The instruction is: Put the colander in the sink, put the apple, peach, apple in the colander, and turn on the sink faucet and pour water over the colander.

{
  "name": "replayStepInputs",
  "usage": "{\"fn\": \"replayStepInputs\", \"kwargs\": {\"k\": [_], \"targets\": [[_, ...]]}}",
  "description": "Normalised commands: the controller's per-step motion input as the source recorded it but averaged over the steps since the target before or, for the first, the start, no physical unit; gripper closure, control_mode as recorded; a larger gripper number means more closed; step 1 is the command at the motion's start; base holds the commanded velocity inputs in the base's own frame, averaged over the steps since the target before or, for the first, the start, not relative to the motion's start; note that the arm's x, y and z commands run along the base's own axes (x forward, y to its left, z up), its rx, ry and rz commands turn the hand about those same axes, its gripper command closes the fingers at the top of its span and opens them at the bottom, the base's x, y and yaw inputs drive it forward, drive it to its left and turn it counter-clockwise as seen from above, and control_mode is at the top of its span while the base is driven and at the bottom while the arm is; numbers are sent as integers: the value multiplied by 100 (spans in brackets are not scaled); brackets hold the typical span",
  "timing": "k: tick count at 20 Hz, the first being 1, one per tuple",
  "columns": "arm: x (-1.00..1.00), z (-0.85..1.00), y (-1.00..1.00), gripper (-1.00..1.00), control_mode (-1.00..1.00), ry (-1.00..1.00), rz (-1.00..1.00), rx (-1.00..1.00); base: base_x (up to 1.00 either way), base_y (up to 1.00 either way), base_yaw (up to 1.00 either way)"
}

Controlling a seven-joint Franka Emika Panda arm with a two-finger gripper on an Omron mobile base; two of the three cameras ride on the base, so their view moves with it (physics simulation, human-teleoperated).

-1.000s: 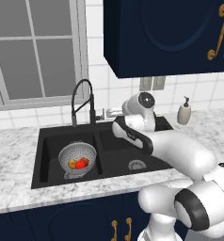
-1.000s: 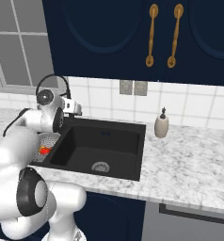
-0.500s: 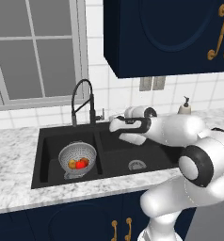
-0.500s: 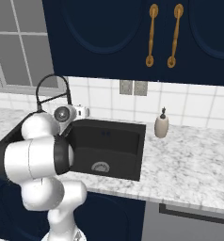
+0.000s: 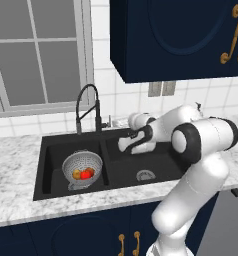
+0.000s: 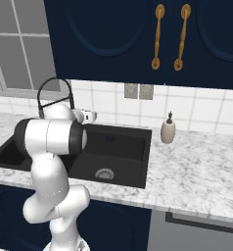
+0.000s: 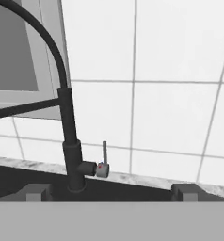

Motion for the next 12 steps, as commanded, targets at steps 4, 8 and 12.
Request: {"fn": "replayStepInputs", "kwargs": {"k": [4, 8, 12], "targets": [[35, -15, 13, -100, -100, -3, -7, 8, 0, 0, 0], [20, -5, 25, -100, -100, 0, -8, 3, 0, 0, 0], [7, -1, 35, -100, -100, 0, -10, 1, 0, 0, 0]]}}
